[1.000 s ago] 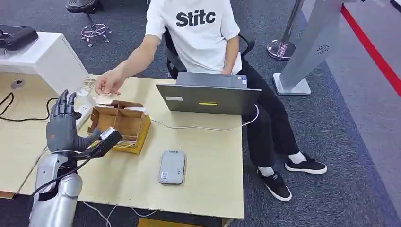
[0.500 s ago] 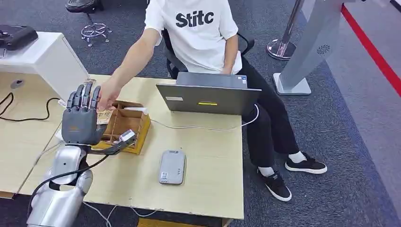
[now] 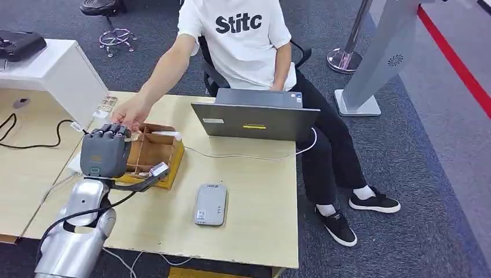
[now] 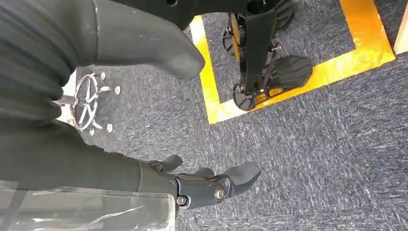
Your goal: Pass the card to the sensor for recognition and then transmit it.
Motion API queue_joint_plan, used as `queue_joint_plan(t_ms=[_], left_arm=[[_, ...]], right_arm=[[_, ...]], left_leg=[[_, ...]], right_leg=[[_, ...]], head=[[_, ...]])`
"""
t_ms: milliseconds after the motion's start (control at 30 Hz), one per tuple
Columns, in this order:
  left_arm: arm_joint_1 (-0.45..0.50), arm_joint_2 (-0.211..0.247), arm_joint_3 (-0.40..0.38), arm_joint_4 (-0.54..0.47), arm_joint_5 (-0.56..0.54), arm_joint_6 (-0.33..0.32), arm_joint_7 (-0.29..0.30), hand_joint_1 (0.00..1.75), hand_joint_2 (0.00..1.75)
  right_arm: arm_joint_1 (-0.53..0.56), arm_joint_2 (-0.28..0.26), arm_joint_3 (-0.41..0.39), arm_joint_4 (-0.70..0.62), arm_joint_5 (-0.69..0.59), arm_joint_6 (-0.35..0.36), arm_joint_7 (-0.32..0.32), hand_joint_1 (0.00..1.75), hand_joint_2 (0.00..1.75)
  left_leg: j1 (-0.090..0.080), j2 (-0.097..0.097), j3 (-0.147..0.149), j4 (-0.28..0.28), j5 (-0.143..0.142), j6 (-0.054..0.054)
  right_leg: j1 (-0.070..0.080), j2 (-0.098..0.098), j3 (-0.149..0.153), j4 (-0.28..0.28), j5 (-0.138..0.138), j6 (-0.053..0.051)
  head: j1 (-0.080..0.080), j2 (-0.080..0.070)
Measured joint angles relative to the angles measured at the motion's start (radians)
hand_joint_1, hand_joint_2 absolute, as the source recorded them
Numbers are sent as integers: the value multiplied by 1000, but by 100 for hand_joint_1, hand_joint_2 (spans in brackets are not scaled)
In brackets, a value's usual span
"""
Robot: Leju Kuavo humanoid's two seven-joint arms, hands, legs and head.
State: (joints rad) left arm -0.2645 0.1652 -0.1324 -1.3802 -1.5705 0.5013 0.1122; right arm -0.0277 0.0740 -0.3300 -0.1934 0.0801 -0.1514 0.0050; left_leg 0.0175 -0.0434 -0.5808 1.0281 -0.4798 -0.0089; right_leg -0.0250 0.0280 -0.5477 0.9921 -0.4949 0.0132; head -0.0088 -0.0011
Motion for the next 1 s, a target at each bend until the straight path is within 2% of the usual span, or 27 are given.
queue_joint_plan(t_ms=[133, 267, 367, 500, 800, 1000], left_arm=[[0, -3, 0, 3, 0, 0, -4, 175, 175], [0, -26, -15, 3, 3, -1, -55, 175, 175], [2, -47, -54, 2, 12, -11, -109, 175, 175], [5, -73, -140, 3, 6, -48, -149, 175, 175], [4, -95, -320, 24, 31, -172, -166, 175, 175], [-2, -96, -373, 63, 38, -226, -159, 175, 175]], right_arm=[[0, 0, 3, 0, 3, 0, 0, 0, 175], [0, 0, 6, 0, 8, -2, 0, 0, 175], [-1, 0, 6, 0, 13, -2, 0, 0, 175], [-1, 0, 7, 0, 27, -2, 0, 0, 175], [-1, 0, 6, 0, 39, -3, 3, 0, 175], [0, 0, 5, 0, 47, -3, 6, 0, 175]], left_leg=[[0, 0, 0, 0, 0, 0], [0, 0, 0, 0, 0, 0], [0, 0, 0, 0, 0, 0], [-1, -1, 0, 1, 0, 0], [-1, 0, 0, 0, 0, 0], [-1, 0, 0, 0, 0, 0]], right_leg=[[0, 0, 0, 0, 0, 0], [0, 0, 0, 0, 0, 0], [0, -1, 0, 0, 0, 0], [-1, -1, 0, 0, 0, 0], [-1, -1, 0, 0, 0, 0], [-1, 0, 0, 0, 0, 0]], head=[[0, 0], [0, 0], [0, 0], [0, 0], [0, 0], [0, 0]])
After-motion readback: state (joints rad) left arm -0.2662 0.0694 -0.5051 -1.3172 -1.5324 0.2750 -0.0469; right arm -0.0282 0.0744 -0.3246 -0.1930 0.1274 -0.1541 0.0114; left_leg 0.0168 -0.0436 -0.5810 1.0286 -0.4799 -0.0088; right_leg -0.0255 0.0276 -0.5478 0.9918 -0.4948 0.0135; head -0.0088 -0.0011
